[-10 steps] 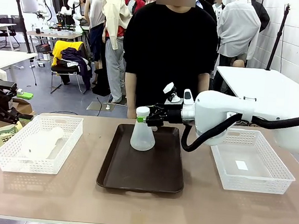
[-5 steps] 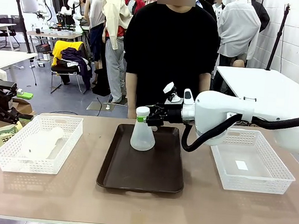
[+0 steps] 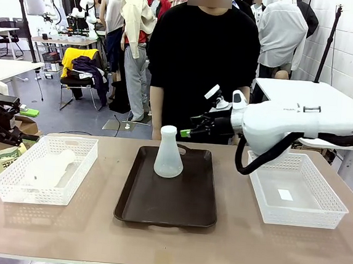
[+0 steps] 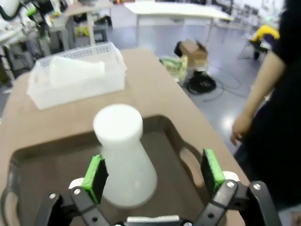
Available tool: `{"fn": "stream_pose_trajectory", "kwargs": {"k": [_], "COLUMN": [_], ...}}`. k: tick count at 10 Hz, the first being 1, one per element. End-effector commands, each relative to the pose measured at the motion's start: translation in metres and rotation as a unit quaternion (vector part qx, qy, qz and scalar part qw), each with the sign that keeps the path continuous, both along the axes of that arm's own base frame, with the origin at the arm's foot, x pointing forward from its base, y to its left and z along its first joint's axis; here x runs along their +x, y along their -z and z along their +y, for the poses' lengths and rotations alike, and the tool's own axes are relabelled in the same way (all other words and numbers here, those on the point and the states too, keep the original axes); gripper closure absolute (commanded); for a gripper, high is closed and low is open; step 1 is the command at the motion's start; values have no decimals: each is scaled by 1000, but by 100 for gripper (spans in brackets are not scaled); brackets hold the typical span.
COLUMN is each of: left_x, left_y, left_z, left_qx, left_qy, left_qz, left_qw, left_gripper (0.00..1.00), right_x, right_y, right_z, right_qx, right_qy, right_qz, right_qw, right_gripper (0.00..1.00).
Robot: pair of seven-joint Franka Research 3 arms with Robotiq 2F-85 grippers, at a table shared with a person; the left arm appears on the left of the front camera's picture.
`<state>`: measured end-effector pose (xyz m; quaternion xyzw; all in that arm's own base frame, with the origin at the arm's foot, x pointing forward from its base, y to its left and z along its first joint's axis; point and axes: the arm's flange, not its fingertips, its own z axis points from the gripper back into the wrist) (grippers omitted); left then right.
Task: Prepare the laboratory tools.
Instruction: Pick up the Big flask that the person points to.
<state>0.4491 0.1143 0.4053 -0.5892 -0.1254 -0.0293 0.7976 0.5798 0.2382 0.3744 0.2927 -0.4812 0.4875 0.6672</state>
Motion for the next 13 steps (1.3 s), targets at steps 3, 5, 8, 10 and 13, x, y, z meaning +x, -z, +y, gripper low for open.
{"fn": "stream_pose_trajectory", "kwargs": {"k": [3, 5, 8, 10, 13], "left_x": [-1, -1, -1, -1, -1], "left_y": [-2, -2, -2, -2, -2], "left_z": [1, 1, 1, 1, 1], "left_qx": [0, 0, 0, 0, 0], "left_qy": [-1, -1, -1, -1, -1], "left_qz": [-2, -2, -2, -2, -2], "left_qw": [1000, 1000, 1000, 1000, 1000], "left_gripper": [0, 0, 0, 0, 0], "right_x": [-48, -72, -109, -126, -134], "right_y": [-47, -75, -89, -83, -79], "right_z": [-59, -82, -119, -141, -150], "right_qx": [-93, -110, -94, -79, -56], "right_qy": [115, 162, 234, 267, 279], "right_qz": [32, 22, 27, 25, 3], "right_qw": [988, 980, 967, 960, 959], "right_gripper": [0, 0, 0, 0, 0]}}
